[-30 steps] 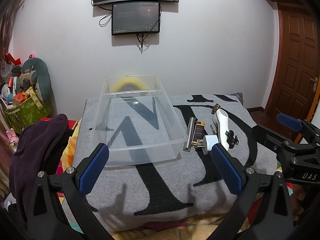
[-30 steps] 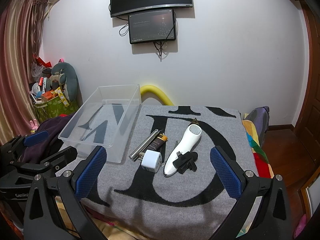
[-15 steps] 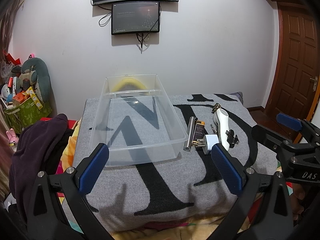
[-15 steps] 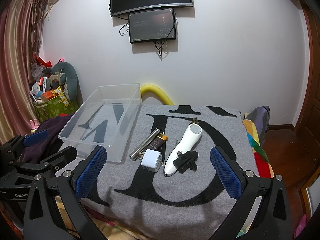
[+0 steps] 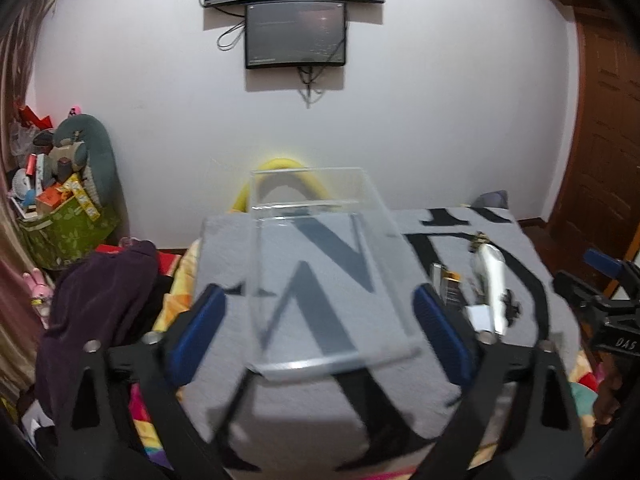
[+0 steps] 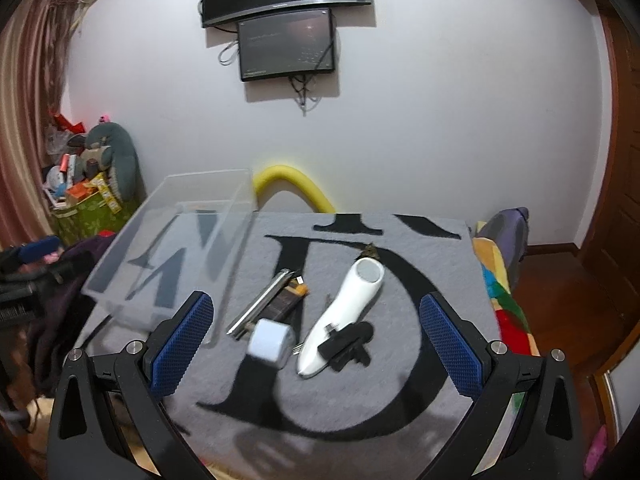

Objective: Organize rigid objects
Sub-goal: 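Move the left gripper onto the clear box rim while the right gripper reaches the white handheld device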

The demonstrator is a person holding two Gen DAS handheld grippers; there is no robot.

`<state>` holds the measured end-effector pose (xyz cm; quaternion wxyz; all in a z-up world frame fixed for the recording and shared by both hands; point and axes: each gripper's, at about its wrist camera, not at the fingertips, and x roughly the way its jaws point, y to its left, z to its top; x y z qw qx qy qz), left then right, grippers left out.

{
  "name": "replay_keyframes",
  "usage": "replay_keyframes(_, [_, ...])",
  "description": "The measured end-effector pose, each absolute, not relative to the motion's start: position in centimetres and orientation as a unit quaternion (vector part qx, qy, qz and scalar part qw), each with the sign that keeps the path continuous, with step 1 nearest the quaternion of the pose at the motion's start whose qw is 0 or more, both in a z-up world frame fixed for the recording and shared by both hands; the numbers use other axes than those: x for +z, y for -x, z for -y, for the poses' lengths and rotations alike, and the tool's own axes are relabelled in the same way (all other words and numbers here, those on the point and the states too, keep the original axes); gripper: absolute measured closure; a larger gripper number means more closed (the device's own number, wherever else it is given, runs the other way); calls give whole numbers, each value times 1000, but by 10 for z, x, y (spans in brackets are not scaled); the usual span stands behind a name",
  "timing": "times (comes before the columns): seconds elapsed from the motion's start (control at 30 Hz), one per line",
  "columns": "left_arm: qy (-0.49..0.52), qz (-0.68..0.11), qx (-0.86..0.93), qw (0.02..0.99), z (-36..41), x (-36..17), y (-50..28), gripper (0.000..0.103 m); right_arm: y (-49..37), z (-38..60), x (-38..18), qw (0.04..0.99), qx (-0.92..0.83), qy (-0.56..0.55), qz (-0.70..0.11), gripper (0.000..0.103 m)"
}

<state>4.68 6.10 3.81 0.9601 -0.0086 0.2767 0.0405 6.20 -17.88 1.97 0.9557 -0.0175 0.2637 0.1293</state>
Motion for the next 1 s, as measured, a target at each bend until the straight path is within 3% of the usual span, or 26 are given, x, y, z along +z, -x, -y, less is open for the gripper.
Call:
replay_keyframes(0.13, [2, -289, 51, 956, -81, 38, -68, 19, -80, 188, 19, 955, 115, 12, -272, 0])
replay_keyframes(0.23, [-4, -298, 55, 953, -89, 33, -81, 25, -97, 199, 20, 954, 107, 3, -279, 6])
replay_keyframes(0.4, [19, -348, 52, 936, -115, 21, -114, 43, -135, 217, 18, 942, 108, -21, -317, 32])
replay_keyframes(0.57, [54, -395, 45, 916, -137, 4, -141, 57, -167, 224, 1, 922, 118, -45, -366, 48])
replay_keyframes(1.0, [94, -446, 12, 890, -141, -30, -166, 91, -201, 195, -54, 885, 133, -36, -444, 50])
